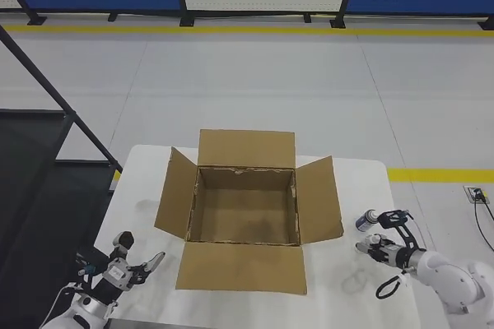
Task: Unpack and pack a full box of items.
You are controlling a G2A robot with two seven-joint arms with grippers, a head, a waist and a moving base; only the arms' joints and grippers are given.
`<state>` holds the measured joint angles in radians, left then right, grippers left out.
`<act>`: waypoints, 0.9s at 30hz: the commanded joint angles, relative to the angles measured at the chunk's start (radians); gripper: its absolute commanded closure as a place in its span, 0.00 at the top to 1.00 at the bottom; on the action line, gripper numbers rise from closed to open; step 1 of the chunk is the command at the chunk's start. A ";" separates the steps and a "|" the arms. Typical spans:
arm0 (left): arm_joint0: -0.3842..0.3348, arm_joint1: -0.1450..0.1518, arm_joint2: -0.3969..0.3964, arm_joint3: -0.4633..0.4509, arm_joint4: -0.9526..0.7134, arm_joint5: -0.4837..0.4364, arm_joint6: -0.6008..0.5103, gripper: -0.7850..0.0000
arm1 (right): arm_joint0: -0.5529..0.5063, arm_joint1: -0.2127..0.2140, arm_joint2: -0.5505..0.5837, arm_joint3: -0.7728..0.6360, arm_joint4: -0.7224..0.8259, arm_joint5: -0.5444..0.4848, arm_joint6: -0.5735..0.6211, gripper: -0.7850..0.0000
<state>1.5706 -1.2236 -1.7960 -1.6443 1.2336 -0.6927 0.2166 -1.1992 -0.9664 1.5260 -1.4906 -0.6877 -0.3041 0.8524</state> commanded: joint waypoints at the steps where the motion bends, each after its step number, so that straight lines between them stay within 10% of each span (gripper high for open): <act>1: 0.006 0.002 -0.004 -0.010 0.003 0.000 0.001 1.00 | 0.006 0.000 -0.003 0.005 -0.003 0.004 -0.009 0.00; 10: 0.016 0.010 -0.011 -0.016 0.008 0.002 0.012 1.00 | -0.010 0.008 0.040 -0.058 -0.005 -0.002 -0.046 0.00; 27: 0.037 0.026 -0.060 -0.038 -0.058 -0.019 0.030 1.00 | -0.112 0.021 0.232 -0.604 0.077 0.187 -0.133 0.00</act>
<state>1.6007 -1.1987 -1.8480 -1.6784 1.1911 -0.7105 0.2436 -1.3274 -0.9435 1.7772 -2.0651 -0.6143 -0.1331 0.7346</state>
